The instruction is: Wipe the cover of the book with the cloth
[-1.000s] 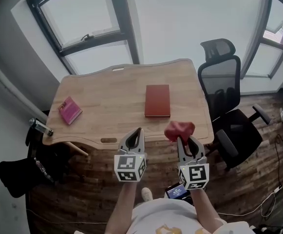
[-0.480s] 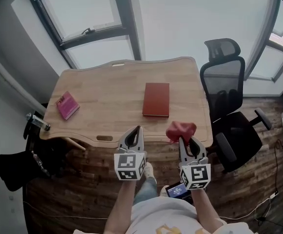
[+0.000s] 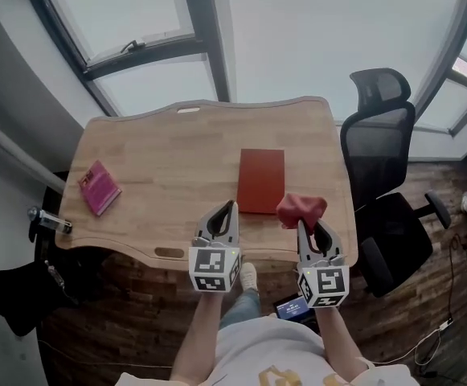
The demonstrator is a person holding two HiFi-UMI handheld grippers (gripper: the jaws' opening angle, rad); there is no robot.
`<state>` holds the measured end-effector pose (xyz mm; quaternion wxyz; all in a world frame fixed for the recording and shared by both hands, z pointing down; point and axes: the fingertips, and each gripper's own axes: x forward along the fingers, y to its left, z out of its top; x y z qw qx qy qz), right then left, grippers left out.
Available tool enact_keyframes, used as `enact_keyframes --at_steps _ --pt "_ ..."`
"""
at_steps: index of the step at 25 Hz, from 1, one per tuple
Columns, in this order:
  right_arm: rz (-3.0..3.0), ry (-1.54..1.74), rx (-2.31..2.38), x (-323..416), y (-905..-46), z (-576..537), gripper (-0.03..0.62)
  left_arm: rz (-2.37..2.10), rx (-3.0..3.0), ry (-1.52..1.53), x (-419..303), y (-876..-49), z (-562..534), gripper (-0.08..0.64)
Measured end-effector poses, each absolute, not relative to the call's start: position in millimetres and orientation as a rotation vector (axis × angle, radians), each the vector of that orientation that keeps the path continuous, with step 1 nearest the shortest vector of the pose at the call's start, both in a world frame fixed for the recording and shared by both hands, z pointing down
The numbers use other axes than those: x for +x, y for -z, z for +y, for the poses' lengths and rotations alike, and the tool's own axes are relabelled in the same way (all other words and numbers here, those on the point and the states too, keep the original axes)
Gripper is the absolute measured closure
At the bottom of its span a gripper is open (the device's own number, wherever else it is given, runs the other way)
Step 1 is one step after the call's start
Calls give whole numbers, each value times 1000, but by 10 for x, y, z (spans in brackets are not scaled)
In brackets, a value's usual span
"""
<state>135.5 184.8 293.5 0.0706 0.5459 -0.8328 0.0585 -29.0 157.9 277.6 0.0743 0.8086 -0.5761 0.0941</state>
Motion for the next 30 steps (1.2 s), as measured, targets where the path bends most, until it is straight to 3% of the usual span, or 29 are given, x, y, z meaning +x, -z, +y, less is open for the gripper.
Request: enact_keyframes --at_steps 13,30 --pt "-2405 -216 1719 964 -3053 667 517 -1633 2499 -282 -658 -2907 243 548" --pt "-2365 -313 1619 795 -3572 451 517 -1631 2432 -382 -809 -3439 -108 548"
